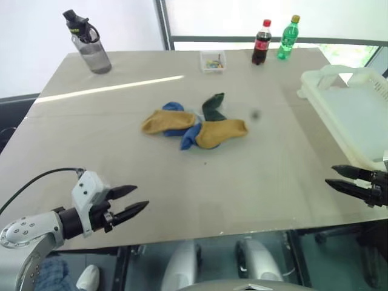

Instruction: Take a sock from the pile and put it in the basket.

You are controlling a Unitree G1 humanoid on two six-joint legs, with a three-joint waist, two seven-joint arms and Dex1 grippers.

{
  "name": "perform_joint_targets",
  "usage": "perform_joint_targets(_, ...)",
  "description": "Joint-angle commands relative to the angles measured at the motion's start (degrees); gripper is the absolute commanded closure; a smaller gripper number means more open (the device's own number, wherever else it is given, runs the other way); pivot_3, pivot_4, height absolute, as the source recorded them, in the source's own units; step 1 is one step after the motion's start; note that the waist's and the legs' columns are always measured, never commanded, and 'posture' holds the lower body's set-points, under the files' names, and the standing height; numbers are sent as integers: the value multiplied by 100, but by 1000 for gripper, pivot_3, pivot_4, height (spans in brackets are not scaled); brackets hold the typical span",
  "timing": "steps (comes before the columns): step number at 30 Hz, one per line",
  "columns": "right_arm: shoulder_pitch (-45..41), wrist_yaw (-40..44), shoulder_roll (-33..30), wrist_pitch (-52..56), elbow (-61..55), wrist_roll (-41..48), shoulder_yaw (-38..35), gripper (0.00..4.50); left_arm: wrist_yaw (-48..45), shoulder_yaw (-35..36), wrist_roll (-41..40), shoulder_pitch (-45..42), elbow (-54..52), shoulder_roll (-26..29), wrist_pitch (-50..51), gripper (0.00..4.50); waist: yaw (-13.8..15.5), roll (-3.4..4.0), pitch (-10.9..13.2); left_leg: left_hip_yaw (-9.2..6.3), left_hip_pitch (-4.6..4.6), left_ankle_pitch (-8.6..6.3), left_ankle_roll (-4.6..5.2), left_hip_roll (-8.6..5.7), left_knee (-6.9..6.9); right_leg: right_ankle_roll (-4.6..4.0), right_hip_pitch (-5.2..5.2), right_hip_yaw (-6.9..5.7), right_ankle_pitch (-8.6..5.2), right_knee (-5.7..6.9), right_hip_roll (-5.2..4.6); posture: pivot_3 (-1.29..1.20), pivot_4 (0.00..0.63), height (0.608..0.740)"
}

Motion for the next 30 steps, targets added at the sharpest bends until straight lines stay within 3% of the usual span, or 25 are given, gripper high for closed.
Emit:
perform_joint_targets(1, -19, 247, -185, -247, 119, 35, -233, 1371, -95, 376, -223, 250, -348, 2, -25, 1398, -1, -2, 1, 0, 0, 0, 0, 0, 0, 0, 0, 0, 0, 0, 0, 0, 150, 740)
perform_joint_targets(30, -350, 188, -34, -625, 230, 0, 16, 1371, -25, 271, -297, -44, -201, 93, -80, 1398, -6, -1, 1, 3, 0, 0, 0, 0, -1, 0, -1, 2, 0, -4, 0, 0, 150, 740)
